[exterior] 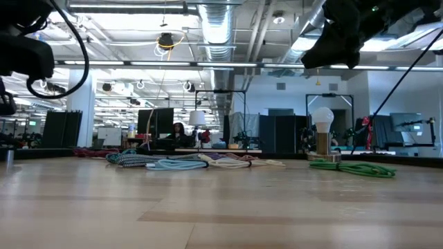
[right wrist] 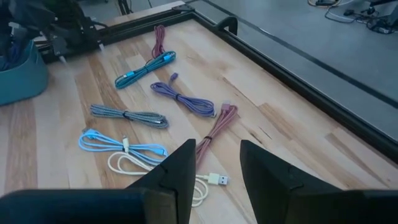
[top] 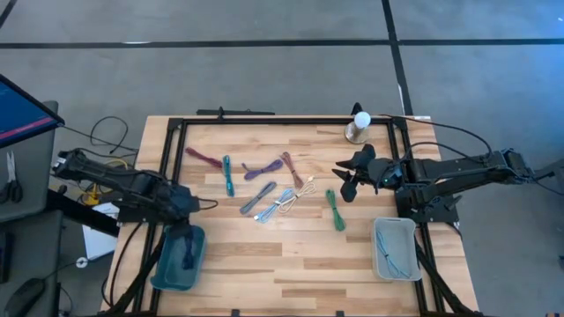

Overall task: Pick & Place USB Port
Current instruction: Put the blue patterned USB cable into the blue bin, then put the green USB cable into the gray bin

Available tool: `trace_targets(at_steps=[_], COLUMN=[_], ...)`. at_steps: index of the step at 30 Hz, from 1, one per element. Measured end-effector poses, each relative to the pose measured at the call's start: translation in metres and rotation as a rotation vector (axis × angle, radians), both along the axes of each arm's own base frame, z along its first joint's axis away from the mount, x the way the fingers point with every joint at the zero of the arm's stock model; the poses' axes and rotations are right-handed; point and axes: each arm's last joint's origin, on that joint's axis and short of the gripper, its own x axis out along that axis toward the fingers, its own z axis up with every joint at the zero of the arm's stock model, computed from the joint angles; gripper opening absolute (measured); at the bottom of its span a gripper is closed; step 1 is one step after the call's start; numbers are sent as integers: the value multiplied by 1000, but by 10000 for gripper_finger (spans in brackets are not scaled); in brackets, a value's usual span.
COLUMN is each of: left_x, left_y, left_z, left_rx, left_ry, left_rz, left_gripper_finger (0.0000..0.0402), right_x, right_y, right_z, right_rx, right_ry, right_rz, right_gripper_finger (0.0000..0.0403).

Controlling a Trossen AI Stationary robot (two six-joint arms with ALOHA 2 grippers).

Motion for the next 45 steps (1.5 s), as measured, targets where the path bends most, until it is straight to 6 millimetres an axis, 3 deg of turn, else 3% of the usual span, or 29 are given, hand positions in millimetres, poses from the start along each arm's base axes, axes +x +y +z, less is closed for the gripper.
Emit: trace_targets(at_steps=[14,18,23,42,45], left_x=[2,1,1,3,4], left_y=[-2,-5,-7,-6,-4], left_z=[-2,1,3,5,15], left_rx=[-76,-198,-263,-222,-219], left_ry=[102,165,180,85,30], left_rz=[43,-4,-32,-99,-100], left_gripper_finger=[148,162,168,158,158], right_x=[0,0,0,0,0], right_y=[0,0,0,-3,-3], right_z=[0,0,0,0,0], right_rx=[-15,-23,-29,-50,-56], right_ry=[8,13,15,28,30], right_rz=[8,13,15,10,14], right_gripper_finger=[118,118,118,118,118])
